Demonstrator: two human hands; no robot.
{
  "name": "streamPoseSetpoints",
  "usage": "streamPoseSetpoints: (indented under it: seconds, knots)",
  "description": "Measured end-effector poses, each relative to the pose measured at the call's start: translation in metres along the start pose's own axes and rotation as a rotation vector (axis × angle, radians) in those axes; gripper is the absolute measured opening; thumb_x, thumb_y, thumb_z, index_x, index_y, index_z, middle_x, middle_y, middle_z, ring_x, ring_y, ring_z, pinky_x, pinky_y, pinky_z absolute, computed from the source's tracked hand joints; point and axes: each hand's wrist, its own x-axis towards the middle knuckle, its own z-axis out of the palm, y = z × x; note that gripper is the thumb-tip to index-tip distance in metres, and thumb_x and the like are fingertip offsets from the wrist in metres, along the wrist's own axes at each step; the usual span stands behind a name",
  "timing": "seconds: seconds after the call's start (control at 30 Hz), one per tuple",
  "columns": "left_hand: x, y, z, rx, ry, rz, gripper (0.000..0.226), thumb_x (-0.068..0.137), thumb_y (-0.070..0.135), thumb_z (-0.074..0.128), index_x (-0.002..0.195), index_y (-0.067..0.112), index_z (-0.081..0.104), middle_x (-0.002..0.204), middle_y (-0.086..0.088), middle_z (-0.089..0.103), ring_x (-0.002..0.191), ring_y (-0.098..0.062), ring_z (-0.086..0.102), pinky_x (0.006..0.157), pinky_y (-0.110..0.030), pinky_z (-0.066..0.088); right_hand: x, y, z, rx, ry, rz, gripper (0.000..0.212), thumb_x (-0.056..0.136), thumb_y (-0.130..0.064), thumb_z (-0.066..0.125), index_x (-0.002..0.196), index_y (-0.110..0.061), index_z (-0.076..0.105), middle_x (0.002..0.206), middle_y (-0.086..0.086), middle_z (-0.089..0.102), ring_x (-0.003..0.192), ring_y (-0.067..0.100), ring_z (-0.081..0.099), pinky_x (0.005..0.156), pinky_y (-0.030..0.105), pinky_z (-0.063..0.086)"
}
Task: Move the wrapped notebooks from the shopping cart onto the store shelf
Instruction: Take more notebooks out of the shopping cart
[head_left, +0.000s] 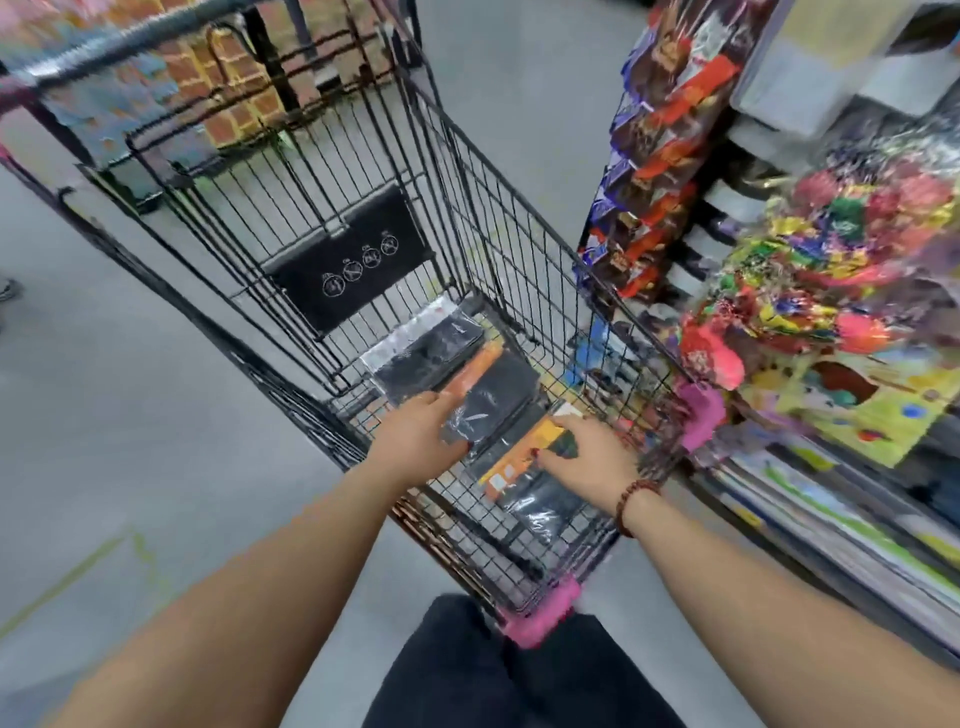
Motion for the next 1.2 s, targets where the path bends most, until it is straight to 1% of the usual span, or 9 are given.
streamPoseSetpoints:
  seconds: [0.17, 0.27, 0.37, 0.5, 0.6, 0.73, 1.0, 1.13, 1.2]
  knots:
    - [0.042, -0.013, 0.004, -0.030, -0.129, 0.010, 0.064, 0.083, 0.040, 0.063, 0.140, 0.021, 0.041, 0.138, -0.003, 0.051, 0.120, -0.022, 0.051, 0.097, -0.035, 0.043, 0.010, 0.013, 0.016, 0.259, 0.045, 0.218, 0.045, 0.085, -0.034, 0.064, 0.124, -0.016, 0.052, 0.105, 0.000, 0.057, 0.094, 0.015, 0.053, 0.077, 0.025, 0.043]
    - [0.080, -0.018, 0.007, 0.046, -0.241, 0.117, 0.057, 0.085, 0.037, 0.060, 0.138, 0.024, 0.043, 0.135, -0.006, 0.053, 0.117, -0.025, 0.053, 0.093, -0.034, 0.046, 0.025, 0.020, 0.024, 0.413, 0.108, 0.348, 0.045, 0.082, -0.035, 0.068, 0.120, -0.015, 0.055, 0.108, 0.004, 0.062, 0.097, 0.022, 0.061, 0.083, 0.032, 0.050]
    - [0.117, -0.020, 0.013, 0.062, -0.365, 0.203, 0.053, 0.083, 0.037, 0.063, 0.134, 0.025, 0.048, 0.132, -0.008, 0.054, 0.112, -0.028, 0.055, 0.090, -0.033, 0.047, 0.041, 0.026, 0.038, 0.530, 0.206, 0.502, 0.048, 0.084, -0.035, 0.066, 0.124, -0.011, 0.055, 0.113, 0.003, 0.059, 0.099, 0.016, 0.054, 0.081, 0.023, 0.041]
    - [0.155, -0.025, 0.028, -0.019, -0.452, 0.308, 0.050, 0.086, 0.022, 0.065, 0.132, 0.014, 0.049, 0.115, -0.009, 0.055, 0.099, -0.025, 0.053, 0.083, -0.013, 0.041, 0.063, 0.031, 0.067, 0.739, 0.332, 0.710, 0.046, 0.084, -0.030, 0.067, 0.121, -0.006, 0.055, 0.107, 0.007, 0.055, 0.093, 0.018, 0.055, 0.079, 0.026, 0.042]
    - [0.177, -0.032, 0.049, -0.107, -0.435, 0.240, 0.051, 0.085, 0.023, 0.066, 0.133, 0.019, 0.048, 0.131, -0.006, 0.051, 0.107, -0.026, 0.057, 0.088, -0.025, 0.042, 0.079, 0.040, 0.095, 0.852, 0.364, 0.804, 0.039, 0.084, -0.033, 0.066, 0.117, -0.015, 0.057, 0.094, 0.003, 0.058, 0.074, 0.012, 0.052, 0.067, 0.027, 0.045]
    - [0.191, -0.042, 0.079, -0.262, -0.390, 0.179, 0.045, 0.086, 0.020, 0.066, 0.129, 0.016, 0.054, 0.109, 0.002, 0.054, 0.097, -0.016, 0.054, 0.081, -0.021, 0.040, 0.101, 0.054, 0.127, 0.997, 0.461, 0.927, 0.035, 0.080, -0.027, 0.070, 0.110, -0.010, 0.062, 0.083, 0.002, 0.058, 0.072, 0.016, 0.053, 0.059, 0.023, 0.040]
    - [0.210, -0.065, 0.128, -0.402, -0.342, 0.136, 0.041, 0.083, 0.017, 0.069, 0.122, 0.016, 0.059, 0.105, 0.010, 0.053, 0.100, -0.013, 0.053, 0.092, -0.029, 0.045, 0.128, 0.068, 0.163, 1.062, 0.667, 0.995, 0.034, 0.078, -0.024, 0.073, 0.107, -0.013, 0.062, 0.077, -0.010, 0.060, 0.071, 0.004, 0.056, 0.063, 0.014, 0.042]
    - [0.217, -0.065, 0.143, -0.453, -0.305, 0.169, 0.036, 0.082, 0.016, 0.070, 0.117, 0.021, 0.060, 0.105, 0.012, 0.055, 0.096, -0.010, 0.053, 0.092, -0.027, 0.046, 0.141, 0.060, 0.173, 1.079, 0.719, 1.010, 0.039, 0.074, -0.030, 0.077, 0.105, -0.014, 0.057, 0.082, -0.005, 0.058, 0.074, 0.008, 0.055, 0.066, 0.016, 0.043]
    - [0.216, -0.066, 0.147, -0.480, -0.296, 0.178, 0.036, 0.082, 0.014, 0.069, 0.117, 0.020, 0.060, 0.110, 0.009, 0.056, 0.097, -0.009, 0.052, 0.087, -0.017, 0.045, 0.146, 0.059, 0.175, 1.083, 0.745, 1.022, 0.043, 0.073, -0.030, 0.078, 0.107, -0.013, 0.059, 0.079, -0.008, 0.056, 0.069, 0.004, 0.053, 0.060, 0.014, 0.040]
